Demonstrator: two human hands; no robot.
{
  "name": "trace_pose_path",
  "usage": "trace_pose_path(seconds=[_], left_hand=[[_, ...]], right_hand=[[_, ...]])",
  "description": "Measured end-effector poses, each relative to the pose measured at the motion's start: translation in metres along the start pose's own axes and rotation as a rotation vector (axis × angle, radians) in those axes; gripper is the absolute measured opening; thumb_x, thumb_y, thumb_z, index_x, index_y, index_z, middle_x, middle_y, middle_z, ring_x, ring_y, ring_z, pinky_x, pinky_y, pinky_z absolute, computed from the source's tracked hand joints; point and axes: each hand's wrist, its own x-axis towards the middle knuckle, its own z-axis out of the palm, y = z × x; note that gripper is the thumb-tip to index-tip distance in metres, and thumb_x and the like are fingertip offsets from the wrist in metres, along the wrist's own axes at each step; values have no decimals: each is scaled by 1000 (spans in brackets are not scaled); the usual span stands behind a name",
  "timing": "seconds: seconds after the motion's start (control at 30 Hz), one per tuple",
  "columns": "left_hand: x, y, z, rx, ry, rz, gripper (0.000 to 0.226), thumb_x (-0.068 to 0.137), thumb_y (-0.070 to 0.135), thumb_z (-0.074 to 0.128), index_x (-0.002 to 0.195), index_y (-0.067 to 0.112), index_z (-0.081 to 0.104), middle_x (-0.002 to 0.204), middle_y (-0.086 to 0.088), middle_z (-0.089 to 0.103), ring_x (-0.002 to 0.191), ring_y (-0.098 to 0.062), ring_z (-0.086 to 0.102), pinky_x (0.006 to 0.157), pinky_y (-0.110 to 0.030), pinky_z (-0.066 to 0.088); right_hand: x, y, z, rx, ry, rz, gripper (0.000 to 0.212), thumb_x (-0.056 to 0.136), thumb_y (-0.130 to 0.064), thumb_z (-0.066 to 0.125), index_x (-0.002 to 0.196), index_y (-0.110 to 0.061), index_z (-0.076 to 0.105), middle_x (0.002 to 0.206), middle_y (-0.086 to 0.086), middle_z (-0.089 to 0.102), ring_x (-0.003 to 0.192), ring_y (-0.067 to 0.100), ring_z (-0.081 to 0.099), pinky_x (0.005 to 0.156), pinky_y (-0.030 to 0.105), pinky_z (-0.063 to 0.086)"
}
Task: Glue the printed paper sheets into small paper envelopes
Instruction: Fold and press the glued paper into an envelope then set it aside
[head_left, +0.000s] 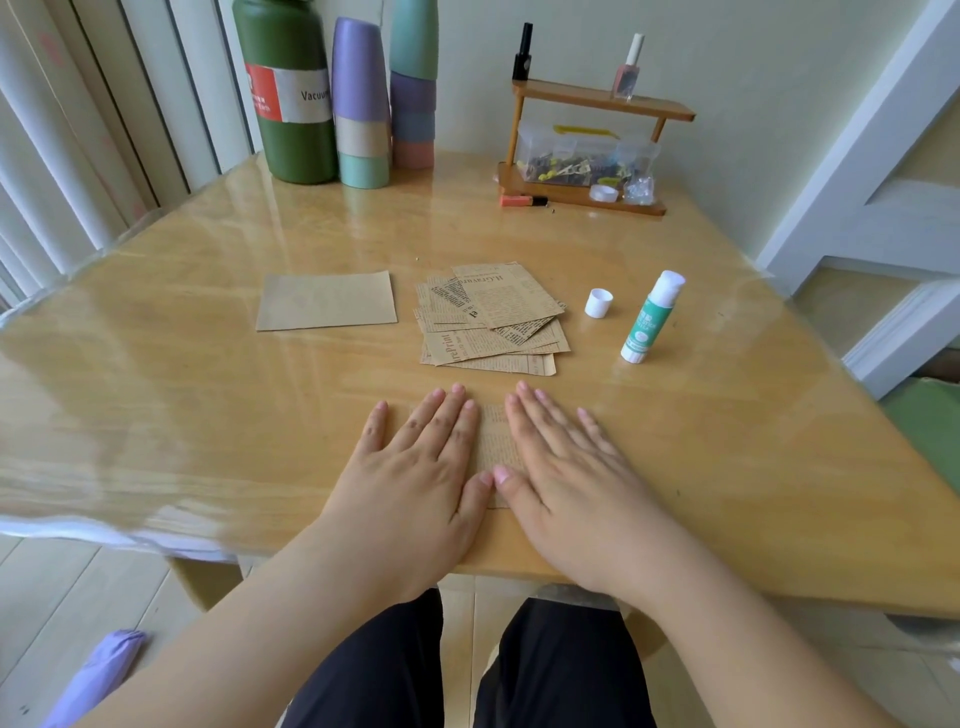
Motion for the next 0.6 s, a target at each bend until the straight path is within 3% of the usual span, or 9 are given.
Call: trace_pose_path(seconds=[0.23, 0.4, 0.6], left_hand=[[-5, -5, -11, -50, 22, -17, 81, 66, 53, -28, 140, 20, -29, 149, 5, -33, 136, -9, -31, 115, -41, -13], [-8, -13, -6, -16, -10, -40, 97, 51, 60, -48, 139, 21, -30, 150, 6, -31, 136, -10, -31, 115, -43, -13], [-7, -13, 0, -13, 4, -50, 98, 52, 59, -48, 140, 21, -27, 152, 6, -27, 138, -10, -27, 115, -42, -12]], right_hand=[[-5, 8, -9, 65, 91, -13, 70, 91, -55, 5, 147, -23, -21, 152, -13, -30, 136, -2, -30, 117, 34, -14], [-9, 12, -7, 15, -2, 43, 63, 98, -49, 9, 148, -23, -18, 153, -12, -27, 138, 0, -27, 117, 35, -14], [-6, 13, 1, -22, 8, 54, 71, 88, -59, -4, 148, -23, -19, 153, -12, -27, 138, 0, -26, 116, 34, -14]])
